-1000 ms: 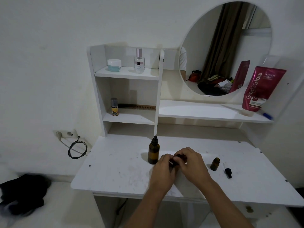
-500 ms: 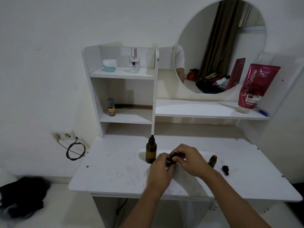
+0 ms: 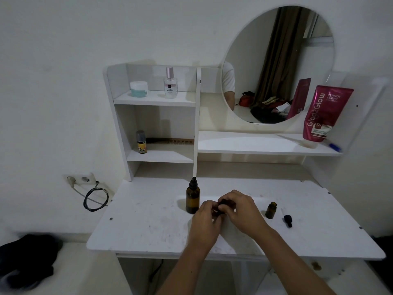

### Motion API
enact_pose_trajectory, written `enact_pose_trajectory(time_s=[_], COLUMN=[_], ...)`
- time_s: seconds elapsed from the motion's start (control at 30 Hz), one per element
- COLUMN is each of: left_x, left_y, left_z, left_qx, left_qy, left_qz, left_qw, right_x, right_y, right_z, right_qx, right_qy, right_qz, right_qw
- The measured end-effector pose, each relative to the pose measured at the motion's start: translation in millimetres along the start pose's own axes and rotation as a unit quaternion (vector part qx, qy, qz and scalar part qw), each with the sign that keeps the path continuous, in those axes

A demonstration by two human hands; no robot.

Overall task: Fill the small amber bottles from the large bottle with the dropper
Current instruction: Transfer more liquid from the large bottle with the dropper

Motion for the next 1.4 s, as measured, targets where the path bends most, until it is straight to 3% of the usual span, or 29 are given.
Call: enact_pose_trajectory(time_s=[0.2,0.4,0.67,0.8,0.93,1.4], left_x=[1.0,18.6,62.9,64.5,59.4,53.8], left_y=[-2.2,-10.6,-29.5,-47.0,-48.7,-57.3], left_z=[-4.4,-18.3,-18.2,-1.9,8.0,10.3], left_qx=[0.025,0.053,0.056,0.098,0.084,0.086], left_qy=[0.007,0.078,0.176,0.116,0.064,0.061], left_qz=[-0.019,-0.12,-0.097,-0.099,-0.085,-0.07], left_qw=[0.999,0.988,0.978,0.983,0.991,0.992], right_x=[2.8,19.7,15.7,9.1,1.7,-6.6], right_y=[-5.7,-21.2,-68.7,-82.5,-83.3,-81.1], right_z=[-3.7,-0.1,29.6,48.1,58.6,61.3], right_qx=[0.0,0.015,0.052,0.041,0.01,0.04], right_qy=[0.008,0.066,0.046,0.016,0.006,0.081], right_qz=[0.002,0.003,0.062,0.114,0.099,0.086], right_qw=[1.0,0.998,0.996,0.992,0.995,0.992])
Point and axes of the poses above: each hand's wrist, its own z-axis towards the middle knuckle, its own x-axis out of the back of the hand, y = z × x, the point moved 5 cm from there along z, towards the middle knuckle, and after that the axes turned 10 degrees about -y, right-handed, at the moved point
